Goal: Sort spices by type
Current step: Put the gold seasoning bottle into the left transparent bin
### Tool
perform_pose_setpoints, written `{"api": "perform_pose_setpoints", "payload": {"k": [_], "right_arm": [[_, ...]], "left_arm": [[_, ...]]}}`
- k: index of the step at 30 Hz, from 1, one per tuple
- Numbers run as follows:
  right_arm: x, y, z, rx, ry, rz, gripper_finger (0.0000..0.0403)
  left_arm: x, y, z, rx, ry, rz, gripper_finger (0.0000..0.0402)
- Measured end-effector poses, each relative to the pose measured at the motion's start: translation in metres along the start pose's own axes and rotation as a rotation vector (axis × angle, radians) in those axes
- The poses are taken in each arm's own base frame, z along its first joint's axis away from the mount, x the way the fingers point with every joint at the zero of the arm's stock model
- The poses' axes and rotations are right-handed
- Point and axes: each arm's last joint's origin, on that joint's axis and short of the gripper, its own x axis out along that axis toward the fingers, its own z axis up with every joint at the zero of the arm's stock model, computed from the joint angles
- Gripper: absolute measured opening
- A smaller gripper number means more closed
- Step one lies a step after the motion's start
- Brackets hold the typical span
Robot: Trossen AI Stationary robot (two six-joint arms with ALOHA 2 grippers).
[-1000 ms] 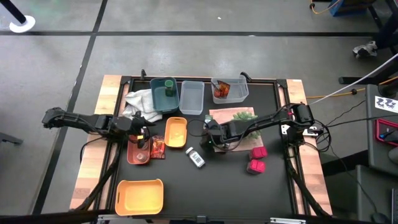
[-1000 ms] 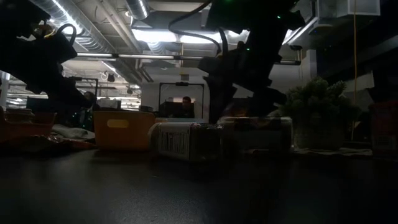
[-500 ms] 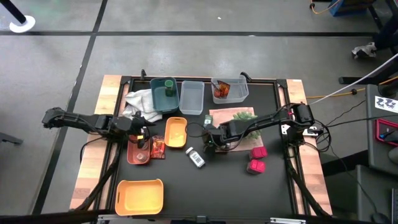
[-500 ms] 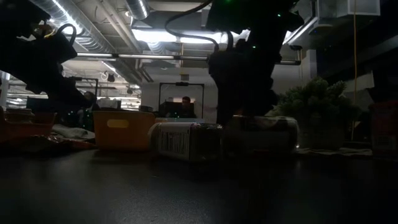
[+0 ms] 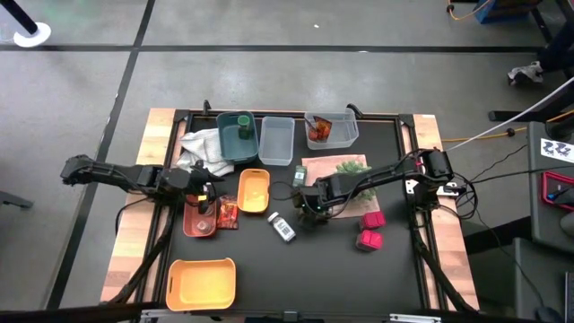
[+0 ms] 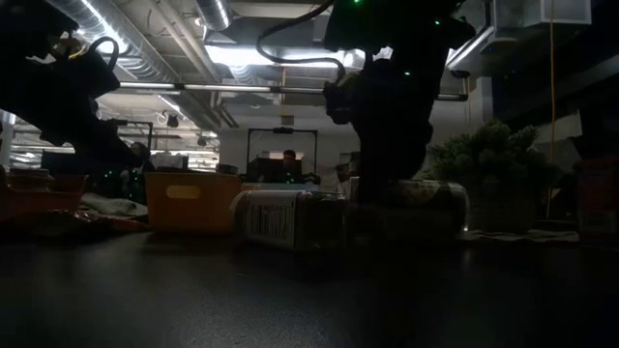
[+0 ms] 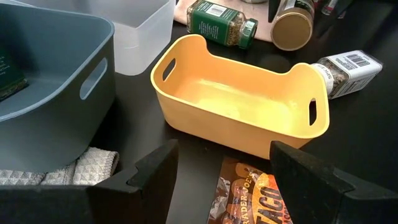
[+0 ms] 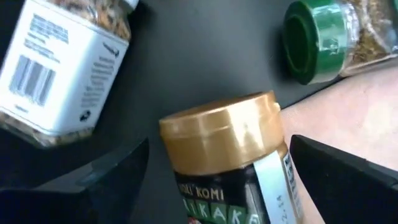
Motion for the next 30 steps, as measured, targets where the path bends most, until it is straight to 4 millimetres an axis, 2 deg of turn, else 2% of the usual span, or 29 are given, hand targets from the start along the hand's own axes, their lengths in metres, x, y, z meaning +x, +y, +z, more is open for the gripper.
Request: {"api": "perform_pose_setpoints", "payload": {"k": [7,16,30], "right_arm": [[-0.0002,-0.0038,-0.0038,-0.041,0.023,-0.070,0.0378],[0.0006,-0.0040,-0.0039,-0.041,0.024,-0.074,0.0277],[0.0012,-0.0003,0.0030,-0.030,-0.048,-0.037,0.0277]], "left_arm": [[0.0000,0.0000,0.0000,0.000,0.000,0.000,0.0237],[0.0000,0.0000,0.0000,0.000,0.000,0.000,0.0237],[0.0000,0.0000,0.0002,-0.041,-0.002,0.000,0.0237]]}}
